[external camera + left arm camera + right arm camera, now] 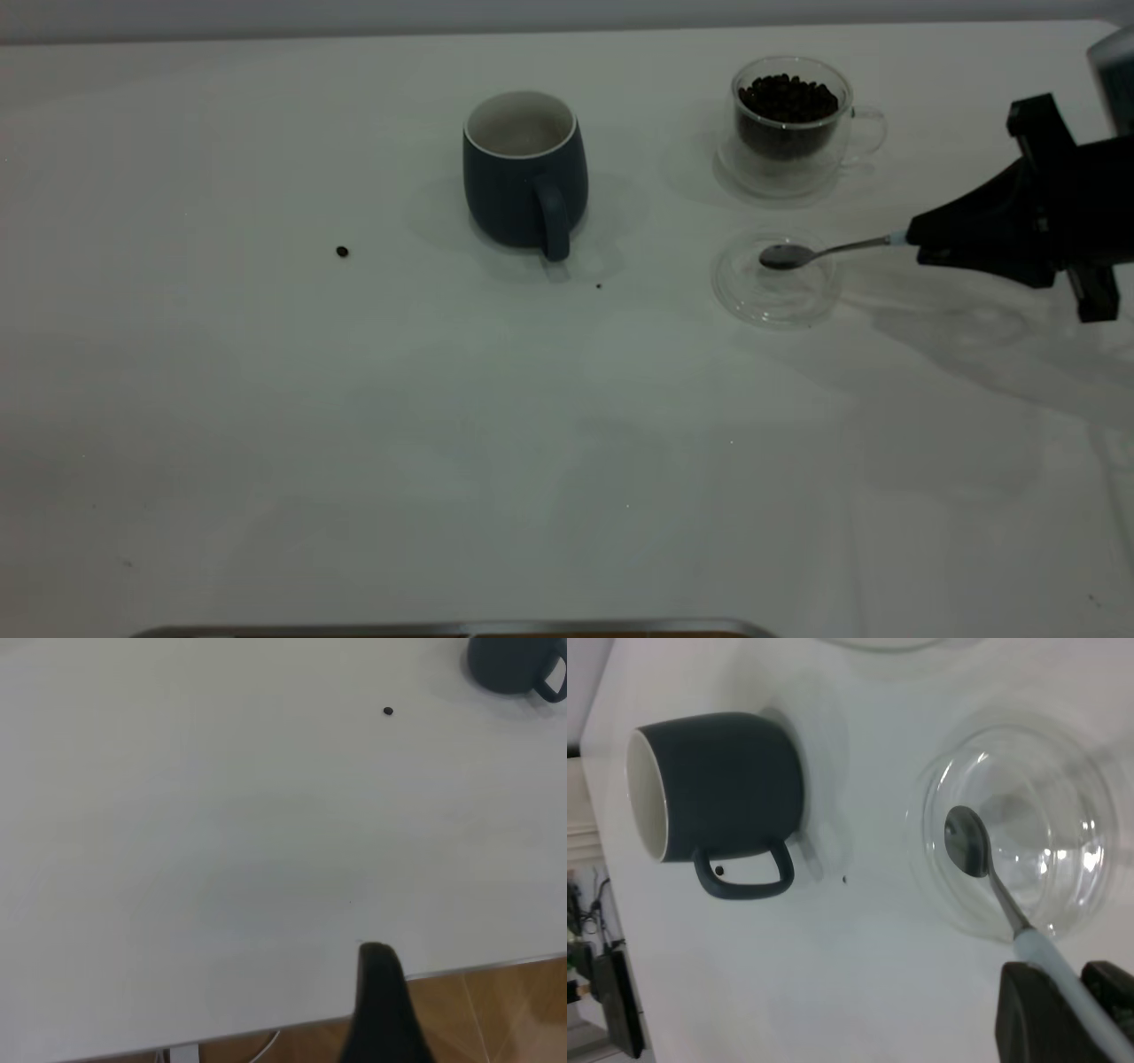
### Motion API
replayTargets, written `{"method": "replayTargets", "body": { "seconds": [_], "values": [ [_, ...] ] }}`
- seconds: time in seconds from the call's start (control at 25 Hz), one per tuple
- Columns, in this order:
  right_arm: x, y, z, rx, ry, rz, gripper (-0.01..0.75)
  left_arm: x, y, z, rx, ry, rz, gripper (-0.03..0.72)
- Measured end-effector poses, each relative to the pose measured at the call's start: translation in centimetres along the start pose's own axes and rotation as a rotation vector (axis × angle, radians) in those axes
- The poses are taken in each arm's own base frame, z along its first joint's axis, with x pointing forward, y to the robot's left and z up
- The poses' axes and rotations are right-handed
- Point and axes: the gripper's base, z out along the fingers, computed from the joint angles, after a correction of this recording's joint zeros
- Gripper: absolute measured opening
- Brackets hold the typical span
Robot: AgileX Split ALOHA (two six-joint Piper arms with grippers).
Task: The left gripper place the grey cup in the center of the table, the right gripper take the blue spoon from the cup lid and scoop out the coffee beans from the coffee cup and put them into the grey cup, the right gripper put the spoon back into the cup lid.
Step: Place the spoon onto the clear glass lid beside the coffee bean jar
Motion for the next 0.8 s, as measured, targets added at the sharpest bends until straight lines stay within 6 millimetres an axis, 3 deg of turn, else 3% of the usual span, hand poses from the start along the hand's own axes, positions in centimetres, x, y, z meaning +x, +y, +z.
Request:
{"method": "replayTargets", "body": {
  "seconds": [0.44,0.8],
  "values": [
    [-1.1,-1.4,2.1,-0.087,0.01,-0.036,0.102,0.0,0.0,0.0,0.0,0.0,0.001,0.588],
    [-0.2,-2.4,2.9,-0.112,0.036,-0.039,0.102,0.0,0.0,0.0,0.0,0.0,0.001,0.588]
  ]
}}
